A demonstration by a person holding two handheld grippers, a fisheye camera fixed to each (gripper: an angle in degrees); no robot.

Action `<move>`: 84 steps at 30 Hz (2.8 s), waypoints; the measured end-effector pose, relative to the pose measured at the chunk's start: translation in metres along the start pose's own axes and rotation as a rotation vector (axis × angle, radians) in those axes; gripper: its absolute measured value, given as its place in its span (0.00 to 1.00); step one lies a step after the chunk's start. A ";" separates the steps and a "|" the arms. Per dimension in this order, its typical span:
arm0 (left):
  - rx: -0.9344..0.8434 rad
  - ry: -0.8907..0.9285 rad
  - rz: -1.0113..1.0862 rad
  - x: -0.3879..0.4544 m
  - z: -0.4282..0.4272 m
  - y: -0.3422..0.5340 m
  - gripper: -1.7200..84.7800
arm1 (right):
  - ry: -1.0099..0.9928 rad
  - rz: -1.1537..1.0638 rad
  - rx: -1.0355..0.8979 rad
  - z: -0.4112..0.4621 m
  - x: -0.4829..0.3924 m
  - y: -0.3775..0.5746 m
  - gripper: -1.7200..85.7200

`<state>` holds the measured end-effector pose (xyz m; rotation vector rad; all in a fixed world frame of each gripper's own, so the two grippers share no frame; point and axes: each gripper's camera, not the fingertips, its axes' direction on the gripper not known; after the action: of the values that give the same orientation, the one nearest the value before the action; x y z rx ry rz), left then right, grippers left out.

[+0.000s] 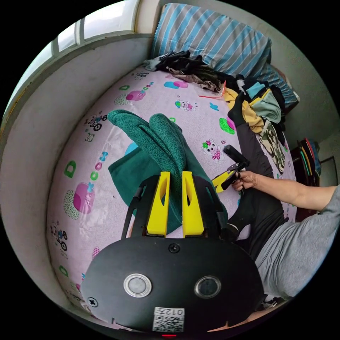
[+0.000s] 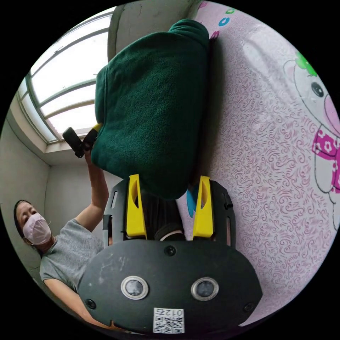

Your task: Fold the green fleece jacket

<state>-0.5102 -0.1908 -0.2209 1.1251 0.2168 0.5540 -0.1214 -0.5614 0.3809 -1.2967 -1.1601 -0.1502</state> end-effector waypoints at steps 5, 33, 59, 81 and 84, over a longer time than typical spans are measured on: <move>-0.006 0.030 -0.039 -0.010 0.008 -0.001 0.09 | -0.058 0.011 0.001 0.021 0.011 0.010 0.26; -0.051 0.230 -0.179 -0.019 0.142 0.015 0.10 | 0.803 -0.037 -0.042 0.062 -0.080 0.081 0.18; -0.140 -0.204 0.044 0.141 0.188 0.002 0.02 | 0.982 -0.321 0.116 0.239 -0.104 0.195 0.12; -0.418 -0.176 0.202 0.167 0.327 -0.006 0.02 | 1.344 -0.385 0.006 0.328 -0.053 0.257 0.11; -0.426 -0.205 0.234 0.174 0.337 -0.005 0.02 | 1.315 -0.434 0.044 0.315 -0.060 0.257 0.07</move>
<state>-0.2148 -0.3684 -0.0620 0.7865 -0.2066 0.6506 -0.1619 -0.2511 0.1139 -0.6066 -0.2515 -1.1015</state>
